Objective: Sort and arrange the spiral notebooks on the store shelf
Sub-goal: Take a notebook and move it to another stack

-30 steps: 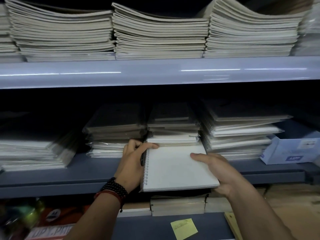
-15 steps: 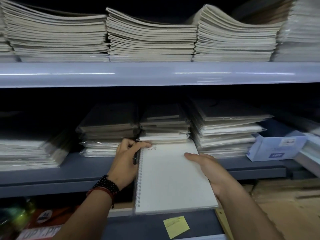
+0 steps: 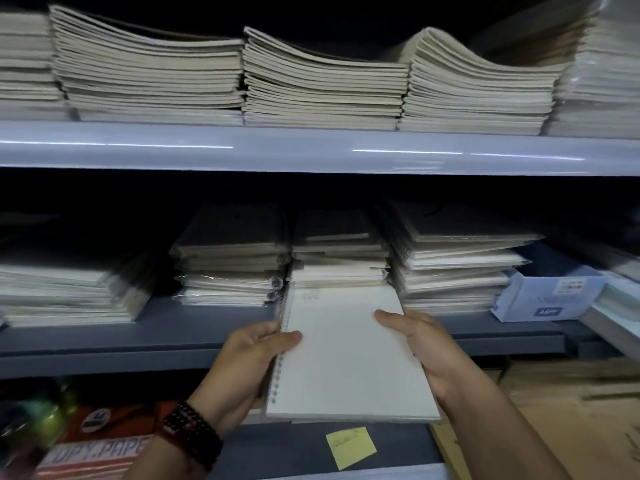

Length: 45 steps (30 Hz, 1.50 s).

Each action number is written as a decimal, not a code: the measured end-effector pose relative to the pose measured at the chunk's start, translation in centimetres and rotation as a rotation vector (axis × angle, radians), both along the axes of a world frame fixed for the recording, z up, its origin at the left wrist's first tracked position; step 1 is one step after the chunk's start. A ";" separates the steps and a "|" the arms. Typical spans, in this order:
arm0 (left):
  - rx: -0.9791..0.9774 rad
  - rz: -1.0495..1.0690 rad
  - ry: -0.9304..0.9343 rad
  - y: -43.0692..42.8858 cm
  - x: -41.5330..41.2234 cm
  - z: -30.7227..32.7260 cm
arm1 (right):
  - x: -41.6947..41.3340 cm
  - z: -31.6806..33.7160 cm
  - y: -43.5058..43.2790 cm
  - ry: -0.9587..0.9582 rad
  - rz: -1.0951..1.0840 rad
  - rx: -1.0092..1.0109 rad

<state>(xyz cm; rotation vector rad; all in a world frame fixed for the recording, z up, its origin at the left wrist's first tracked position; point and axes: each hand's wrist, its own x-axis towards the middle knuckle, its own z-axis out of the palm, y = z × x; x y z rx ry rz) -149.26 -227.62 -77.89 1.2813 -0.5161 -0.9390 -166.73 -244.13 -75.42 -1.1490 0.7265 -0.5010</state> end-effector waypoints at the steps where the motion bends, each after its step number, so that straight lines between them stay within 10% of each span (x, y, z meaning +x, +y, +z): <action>1: 0.008 -0.024 0.019 0.4 -0.1 0.0 | -0.4 0.0 0.4 0.005 0.003 0.000; 45: 0.080 0.016 0.001 6.6 -2.6 2.6 | -1.4 1.0 5.2 0.064 -0.032 -0.063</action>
